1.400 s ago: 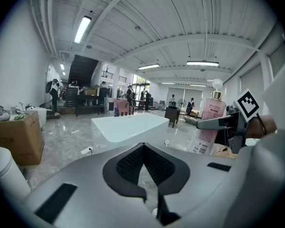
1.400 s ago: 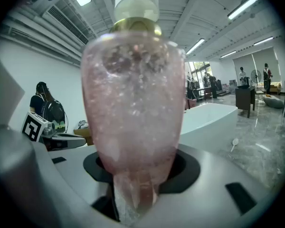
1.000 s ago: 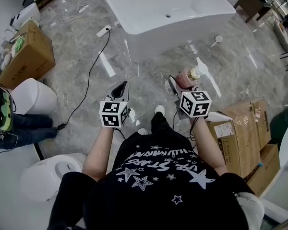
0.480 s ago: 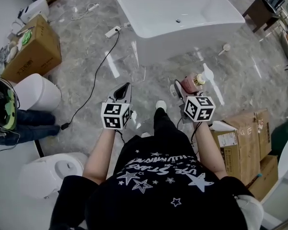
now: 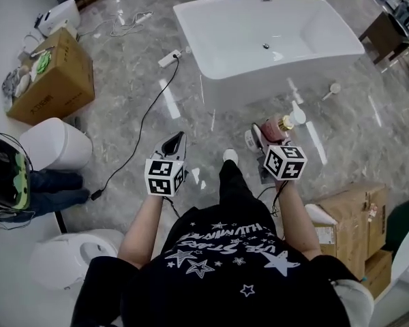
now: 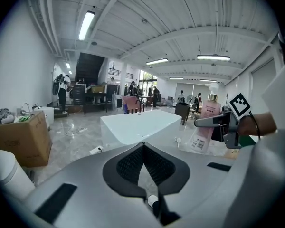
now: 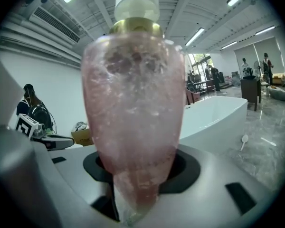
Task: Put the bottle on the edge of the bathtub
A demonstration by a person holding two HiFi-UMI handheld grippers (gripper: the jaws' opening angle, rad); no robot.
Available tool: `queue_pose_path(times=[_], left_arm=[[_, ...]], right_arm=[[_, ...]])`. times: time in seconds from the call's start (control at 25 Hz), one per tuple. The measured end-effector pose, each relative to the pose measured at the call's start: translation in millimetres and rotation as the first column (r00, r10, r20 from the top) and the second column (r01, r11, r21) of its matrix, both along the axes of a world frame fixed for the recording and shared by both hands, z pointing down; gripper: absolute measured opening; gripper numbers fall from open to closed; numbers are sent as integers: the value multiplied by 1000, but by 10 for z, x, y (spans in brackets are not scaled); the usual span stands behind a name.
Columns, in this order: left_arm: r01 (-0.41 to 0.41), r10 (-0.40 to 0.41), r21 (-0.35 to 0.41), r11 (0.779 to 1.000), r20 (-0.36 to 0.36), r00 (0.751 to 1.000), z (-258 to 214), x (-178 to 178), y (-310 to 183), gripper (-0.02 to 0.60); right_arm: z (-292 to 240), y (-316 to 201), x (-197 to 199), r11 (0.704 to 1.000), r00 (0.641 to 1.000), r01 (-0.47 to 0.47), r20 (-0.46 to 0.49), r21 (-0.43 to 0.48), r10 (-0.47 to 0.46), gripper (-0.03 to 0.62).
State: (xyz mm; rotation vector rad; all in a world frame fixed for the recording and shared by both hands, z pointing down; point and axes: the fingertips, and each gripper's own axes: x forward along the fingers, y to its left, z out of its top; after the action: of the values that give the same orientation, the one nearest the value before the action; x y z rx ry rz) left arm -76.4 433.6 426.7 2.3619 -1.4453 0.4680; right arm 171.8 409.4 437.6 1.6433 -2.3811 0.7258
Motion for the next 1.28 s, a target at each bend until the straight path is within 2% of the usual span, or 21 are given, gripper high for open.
queue_pose_path(times=[0.2, 0.44, 0.68, 0.96, 1.12, 1.28], left_arm=[[22, -22, -1, 1000, 15, 1000, -114, 188, -899, 15], [56, -56, 15, 998, 4, 998, -241, 594, -1988, 15], [98, -98, 21, 995, -1, 995, -279, 820, -2706, 15], [145, -144, -13, 989, 36, 989, -134, 648, -3061, 15], [176, -175, -23, 984, 33, 984, -82, 434, -3312, 15], [168, -168, -12, 986, 14, 986, -38, 307, -3737, 15]], right_arm=[[-27, -919, 212, 1000, 1000, 9, 16, -13, -9, 229], [-66, -1987, 566, 999, 999, 42, 13, -14, -41, 230], [-19, -2787, 762, 997, 997, 77, 14, -22, -76, 229], [123, -3318, 675, 993, 994, 106, 44, -44, -104, 229], [207, -3589, 536, 992, 993, 111, 50, -61, -108, 229], [252, -3944, 421, 993, 994, 101, 37, -63, -99, 229]])
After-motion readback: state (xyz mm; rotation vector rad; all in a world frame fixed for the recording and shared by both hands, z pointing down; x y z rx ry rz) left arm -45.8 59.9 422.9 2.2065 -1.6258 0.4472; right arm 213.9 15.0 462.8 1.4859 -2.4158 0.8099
